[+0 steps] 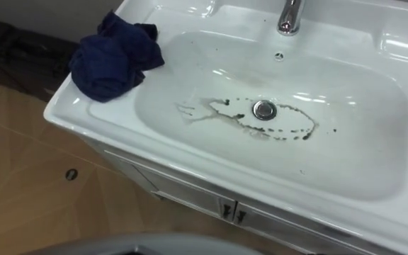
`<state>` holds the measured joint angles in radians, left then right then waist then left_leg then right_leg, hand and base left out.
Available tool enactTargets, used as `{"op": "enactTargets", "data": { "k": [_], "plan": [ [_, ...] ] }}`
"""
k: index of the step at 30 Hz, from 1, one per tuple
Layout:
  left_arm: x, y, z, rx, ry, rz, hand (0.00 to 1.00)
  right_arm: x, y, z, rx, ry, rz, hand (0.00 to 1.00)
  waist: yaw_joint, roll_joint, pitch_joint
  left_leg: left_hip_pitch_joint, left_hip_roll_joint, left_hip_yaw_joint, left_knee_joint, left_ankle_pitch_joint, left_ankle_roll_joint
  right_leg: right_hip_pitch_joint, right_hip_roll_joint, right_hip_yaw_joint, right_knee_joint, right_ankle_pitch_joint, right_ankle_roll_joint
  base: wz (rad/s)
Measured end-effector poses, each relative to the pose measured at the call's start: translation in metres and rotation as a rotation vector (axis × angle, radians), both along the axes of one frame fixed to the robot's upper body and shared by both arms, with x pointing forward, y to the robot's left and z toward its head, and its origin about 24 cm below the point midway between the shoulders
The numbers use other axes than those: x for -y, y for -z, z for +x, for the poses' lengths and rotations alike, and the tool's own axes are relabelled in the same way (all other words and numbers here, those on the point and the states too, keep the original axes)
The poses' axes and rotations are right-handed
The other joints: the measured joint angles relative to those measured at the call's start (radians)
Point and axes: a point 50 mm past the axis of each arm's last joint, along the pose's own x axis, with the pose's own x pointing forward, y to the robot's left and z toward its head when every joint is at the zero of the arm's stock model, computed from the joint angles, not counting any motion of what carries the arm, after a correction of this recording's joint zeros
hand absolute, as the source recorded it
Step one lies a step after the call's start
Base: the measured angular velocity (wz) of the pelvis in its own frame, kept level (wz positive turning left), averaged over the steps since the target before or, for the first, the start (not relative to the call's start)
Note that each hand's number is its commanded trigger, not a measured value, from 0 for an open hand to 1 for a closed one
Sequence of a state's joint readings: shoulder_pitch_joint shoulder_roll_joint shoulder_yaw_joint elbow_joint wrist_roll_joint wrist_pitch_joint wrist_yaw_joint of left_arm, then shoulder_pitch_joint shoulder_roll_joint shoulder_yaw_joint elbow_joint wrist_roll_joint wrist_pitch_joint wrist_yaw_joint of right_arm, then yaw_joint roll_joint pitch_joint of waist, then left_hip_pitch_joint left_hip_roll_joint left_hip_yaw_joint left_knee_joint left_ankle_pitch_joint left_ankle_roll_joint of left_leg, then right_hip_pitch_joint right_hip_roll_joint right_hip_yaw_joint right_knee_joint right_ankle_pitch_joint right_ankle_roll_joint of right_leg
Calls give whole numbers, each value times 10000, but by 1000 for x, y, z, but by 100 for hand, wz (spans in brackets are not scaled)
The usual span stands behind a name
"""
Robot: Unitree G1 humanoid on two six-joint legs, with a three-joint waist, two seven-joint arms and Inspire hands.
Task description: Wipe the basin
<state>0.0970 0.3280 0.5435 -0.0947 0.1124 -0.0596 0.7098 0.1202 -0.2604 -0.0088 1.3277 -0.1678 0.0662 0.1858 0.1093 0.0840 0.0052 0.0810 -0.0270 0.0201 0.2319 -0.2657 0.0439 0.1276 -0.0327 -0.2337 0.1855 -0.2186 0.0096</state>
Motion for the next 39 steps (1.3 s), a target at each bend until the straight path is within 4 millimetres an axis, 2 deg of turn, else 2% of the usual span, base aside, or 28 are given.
{"op": "enactTargets", "data": {
  "k": [4,7,8,10,15,20,24,25,26,31,36,39],
  "plan": [
    [8,-22,6,364,93,1337,0,2,-1,0,-32,-91,-46,0,-155,100,24,9,-10,6,60,3,-1,20,-1,44,2,0,0,-1],
    [17,-32,7,640,348,1986,0,3,-1,1,5,-106,-55,0,-319,110,10,62,-15,16,55,4,2,29,-2,82,-2,0,0,-2],
    [21,-35,8,772,528,2080,0,3,-1,0,1,-108,-55,0,-394,85,49,106,-11,42,39,5,3,39,1,116,0,0,0,-6],
    [27,-36,11,757,865,2182,0,3,-1,1,-10,-123,-12,0,-470,116,76,137,-9,77,29,5,3,36,8,212,2,0,0,-10],
    [49,-29,26,25,2172,2506,0,1,-1,3,-131,-467,132,0,-572,112,80,190,73,189,-74,6,6,-21,40,429,29,0,-1,-11],
    [72,-21,39,-918,3335,3280,0,-1,0,0,-319,-598,348,0,-1069,80,85,197,96,206,-41,7,4,52,50,450,0,4,-6,0],
    [88,-15,47,-1617,4304,3697,0,-3,1,-3,-489,-518,530,0,-1284,19,152,316,103,287,-59,8,4,100,63,602,-5,4,-6,-11],
    [92,-13,49,-1756,4568,3692,0,-3,1,-3,-498,-515,571,0,-1321,69,119,345,114,340,-86,8,4,103,76,669,-6,4,-6,-15],
    [96,-11,51,-1866,4834,3700,0,-4,1,-4,-508,-509,602,0,-1402,42,136,348,119,364,-98,8,4,91,82,702,-5,4,-6,-11],
    [102,-4,55,-2434,5259,3847,0,-7,2,-5,-575,-515,672,0,-1616,23,146,352,162,596,-122,8,4,3,123,927,11,20,-33,-13],
    [105,20,64,-3722,5891,3434,0,-10,3,-5,-748,-530,963,0,-1860,-3,136,361,154,612,-156,8,4,-9,148,966,23,48,-48,-1],
    [109,32,67,-4555,6357,3195,0,-12,3,-6,-832,-490,1118,0,-1908,-87,99,347,159,624,-129,8,3,-63,167,996,20,56,-59,-1]
  ]
}}
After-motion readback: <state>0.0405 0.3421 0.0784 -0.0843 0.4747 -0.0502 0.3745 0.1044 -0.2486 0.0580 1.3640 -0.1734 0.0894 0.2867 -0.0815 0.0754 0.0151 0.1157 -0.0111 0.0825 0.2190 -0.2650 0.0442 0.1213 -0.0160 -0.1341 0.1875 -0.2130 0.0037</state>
